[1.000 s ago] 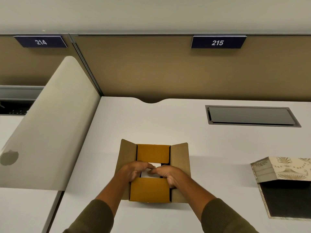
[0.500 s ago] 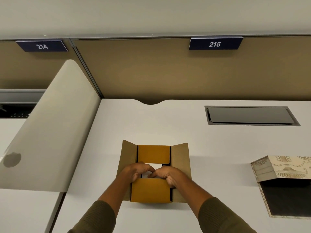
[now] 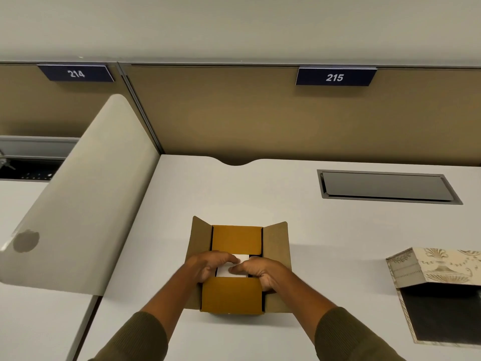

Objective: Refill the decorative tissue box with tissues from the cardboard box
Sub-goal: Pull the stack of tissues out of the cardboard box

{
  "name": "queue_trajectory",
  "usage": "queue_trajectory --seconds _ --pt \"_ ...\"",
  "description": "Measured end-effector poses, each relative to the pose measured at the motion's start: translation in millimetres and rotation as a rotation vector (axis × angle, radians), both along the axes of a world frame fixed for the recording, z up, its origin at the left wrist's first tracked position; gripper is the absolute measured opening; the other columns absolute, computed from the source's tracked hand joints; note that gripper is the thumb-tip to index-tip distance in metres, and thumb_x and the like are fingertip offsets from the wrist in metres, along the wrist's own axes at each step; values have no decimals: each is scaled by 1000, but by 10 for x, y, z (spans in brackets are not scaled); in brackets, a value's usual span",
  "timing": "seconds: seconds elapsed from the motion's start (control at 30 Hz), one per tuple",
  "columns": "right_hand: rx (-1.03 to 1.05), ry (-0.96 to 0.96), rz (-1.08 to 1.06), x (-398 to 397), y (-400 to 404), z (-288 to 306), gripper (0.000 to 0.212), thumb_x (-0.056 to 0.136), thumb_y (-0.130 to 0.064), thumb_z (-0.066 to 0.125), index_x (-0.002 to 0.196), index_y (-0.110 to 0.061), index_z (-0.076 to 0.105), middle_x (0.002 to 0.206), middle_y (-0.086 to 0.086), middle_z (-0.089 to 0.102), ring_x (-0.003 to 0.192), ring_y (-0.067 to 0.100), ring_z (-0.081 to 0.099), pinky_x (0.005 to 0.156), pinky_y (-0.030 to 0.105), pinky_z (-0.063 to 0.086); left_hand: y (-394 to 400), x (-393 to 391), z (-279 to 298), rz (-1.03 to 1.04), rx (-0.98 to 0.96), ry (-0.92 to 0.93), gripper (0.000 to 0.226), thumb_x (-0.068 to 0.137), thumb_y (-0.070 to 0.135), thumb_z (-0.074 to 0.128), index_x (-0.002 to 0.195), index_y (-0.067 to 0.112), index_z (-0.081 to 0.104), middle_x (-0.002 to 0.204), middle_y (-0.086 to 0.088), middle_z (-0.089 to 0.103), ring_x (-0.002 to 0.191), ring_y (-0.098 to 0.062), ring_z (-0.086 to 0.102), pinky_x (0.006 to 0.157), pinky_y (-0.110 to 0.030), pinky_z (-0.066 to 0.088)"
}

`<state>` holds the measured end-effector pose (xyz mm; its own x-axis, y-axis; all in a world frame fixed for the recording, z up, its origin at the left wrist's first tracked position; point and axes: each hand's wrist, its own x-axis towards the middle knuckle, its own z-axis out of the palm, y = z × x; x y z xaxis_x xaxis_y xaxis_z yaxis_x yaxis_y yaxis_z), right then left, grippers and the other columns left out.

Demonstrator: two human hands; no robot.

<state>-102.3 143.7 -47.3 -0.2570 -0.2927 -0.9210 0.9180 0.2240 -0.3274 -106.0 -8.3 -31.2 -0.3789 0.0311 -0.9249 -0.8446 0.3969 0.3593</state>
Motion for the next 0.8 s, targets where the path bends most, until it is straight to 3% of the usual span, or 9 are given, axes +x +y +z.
queue_trajectory --seconds 0.13,0.27,0.37,0.5,0.7,0.8 --pt "-150 47 -105 -16 32 115 41 89 -7 69 128 -5 58 125 21 65 98 32 70 84 47 60 -66 -41 107 61 89 9 45 87 32 69 124 12 55 113 -12 66 98 -27 64 78 -38 55" --pt "-221 92 -171 -31 95 214 41 91 0 64 131 -5 56 131 20 62 117 36 62 100 54 49 -135 -66 190 88 197 82 30 90 17 66 118 11 57 104 -7 68 93 -23 66 83 -41 53" --pt "-192 119 -155 -21 134 314 46 87 -2 70 130 -7 56 129 18 64 120 35 61 103 57 46 -167 -44 250 82 228 113 24 88 19 69 110 15 60 109 -8 69 101 -27 65 93 -50 49" --pt "-196 136 -163 -7 176 467 53 84 -8 74 133 -5 52 129 18 64 120 34 60 108 55 43 -199 4 365 86 240 151 36 84 31 73 113 13 62 120 -13 68 114 -32 62 105 -56 44" --pt "-224 158 -214 50 223 793 61 80 -9 79 133 -2 49 127 20 64 116 35 62 100 51 50 -201 146 623 132 266 240 51 77 43 76 115 14 59 116 -14 69 110 -30 65 99 -52 51" --pt "-247 211 -209 95 269 977 60 80 -13 79 131 -3 51 127 19 65 117 33 62 98 48 52 -180 233 774 156 328 311 67 71 45 80 123 11 57 118 -16 69 113 -33 65 103 -53 47"
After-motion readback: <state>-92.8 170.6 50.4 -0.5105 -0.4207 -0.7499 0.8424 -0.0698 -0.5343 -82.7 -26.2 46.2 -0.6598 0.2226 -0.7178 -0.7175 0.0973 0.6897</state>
